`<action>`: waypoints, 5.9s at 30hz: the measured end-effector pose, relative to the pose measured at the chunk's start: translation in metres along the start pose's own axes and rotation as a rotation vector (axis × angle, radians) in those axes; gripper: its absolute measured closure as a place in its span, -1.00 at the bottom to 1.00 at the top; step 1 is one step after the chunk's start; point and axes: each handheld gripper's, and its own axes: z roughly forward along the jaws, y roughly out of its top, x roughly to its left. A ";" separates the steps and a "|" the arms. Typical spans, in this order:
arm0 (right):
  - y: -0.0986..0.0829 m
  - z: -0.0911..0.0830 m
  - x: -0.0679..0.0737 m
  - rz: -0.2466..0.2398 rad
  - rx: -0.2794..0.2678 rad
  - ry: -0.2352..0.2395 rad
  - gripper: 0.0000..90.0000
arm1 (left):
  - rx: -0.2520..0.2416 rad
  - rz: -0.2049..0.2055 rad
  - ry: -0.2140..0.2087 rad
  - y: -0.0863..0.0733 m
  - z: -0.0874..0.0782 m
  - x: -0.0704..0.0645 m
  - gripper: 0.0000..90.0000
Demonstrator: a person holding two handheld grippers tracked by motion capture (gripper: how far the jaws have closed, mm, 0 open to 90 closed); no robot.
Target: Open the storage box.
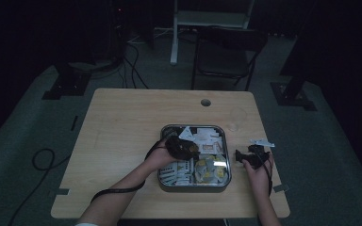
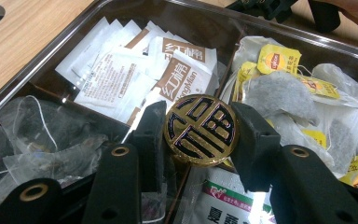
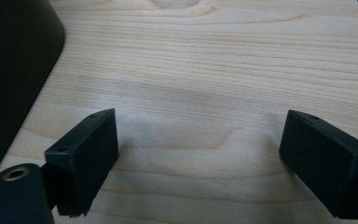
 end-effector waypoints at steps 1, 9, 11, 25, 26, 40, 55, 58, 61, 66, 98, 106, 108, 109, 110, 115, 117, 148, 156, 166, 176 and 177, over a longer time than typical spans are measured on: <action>0.000 0.000 0.000 0.000 0.000 0.000 -0.75 | 0.002 0.004 0.001 0.000 0.000 0.000 0.32; 0.000 0.000 0.000 -0.001 0.000 0.000 -0.75 | 0.004 0.001 0.007 0.004 -0.005 -0.001 0.32; 0.000 0.000 0.000 0.000 0.000 0.000 -0.75 | 0.002 0.001 0.004 0.005 -0.007 -0.001 0.32; 0.000 0.000 0.000 -0.003 -0.002 0.000 -0.75 | -0.016 -0.002 0.034 0.012 -0.030 0.007 0.32; 0.000 0.000 0.000 -0.003 -0.002 0.000 -0.75 | -0.023 -0.003 0.040 0.011 -0.031 0.007 0.32; 0.000 0.000 0.000 -0.003 -0.002 -0.001 -0.75 | -0.042 -0.068 0.085 -0.001 -0.051 0.025 0.32; 0.000 0.000 0.000 0.002 -0.001 -0.002 -0.75 | -0.049 -0.122 0.157 -0.021 -0.079 0.045 0.32; 0.000 0.000 0.000 0.003 -0.001 -0.003 -0.75 | -0.050 -0.135 0.168 -0.026 -0.085 0.048 0.32; 0.000 0.000 0.000 0.003 -0.001 -0.003 -0.75 | -0.049 -0.146 0.187 -0.031 -0.090 0.051 0.32; 0.000 0.000 0.000 0.003 -0.001 -0.003 -0.75 | -0.058 -0.169 0.214 -0.039 -0.102 0.058 0.32; 0.000 0.000 0.000 0.003 0.000 -0.003 -0.75 | -0.077 -0.345 0.452 -0.108 -0.171 0.105 0.32; 0.000 0.000 0.000 0.003 0.000 -0.003 -0.75 | -0.081 -0.406 0.525 -0.131 -0.176 0.116 0.32; 0.000 0.000 0.000 0.003 0.000 -0.003 -0.75 | -0.078 -0.412 0.539 -0.133 -0.176 0.118 0.32; 0.000 0.000 0.000 0.003 0.000 -0.003 -0.75 | -0.078 -0.431 0.552 -0.139 -0.174 0.121 0.32; 0.000 0.000 0.000 0.003 0.000 -0.003 -0.75 | -0.082 -0.442 0.554 -0.141 -0.173 0.122 0.32; 0.000 0.000 0.000 0.003 0.000 -0.003 -0.75 | -0.065 -0.468 0.575 -0.152 -0.163 0.128 0.32; 0.000 0.000 0.000 0.003 -0.001 -0.004 -0.75 | -0.056 -0.478 0.579 -0.156 -0.158 0.129 0.32; 0.000 0.000 0.000 0.003 -0.001 -0.004 -0.75 | -0.036 -0.584 0.597 -0.172 -0.097 0.156 0.32; 0.000 0.000 0.000 0.003 0.000 -0.004 -0.75 | -0.047 -0.568 0.584 -0.174 -0.096 0.155 0.30; 0.000 0.000 0.000 0.003 -0.001 -0.004 -0.75 | -0.121 -0.602 0.526 -0.164 -0.115 0.148 -0.38; 0.000 0.000 0.000 0.003 -0.001 -0.004 -0.75 | -0.116 -0.539 0.464 -0.164 -0.116 0.132 -0.79; 0.000 0.000 0.000 0.003 0.000 -0.004 -0.75 | -0.114 -0.533 0.453 -0.165 -0.115 0.129 -0.88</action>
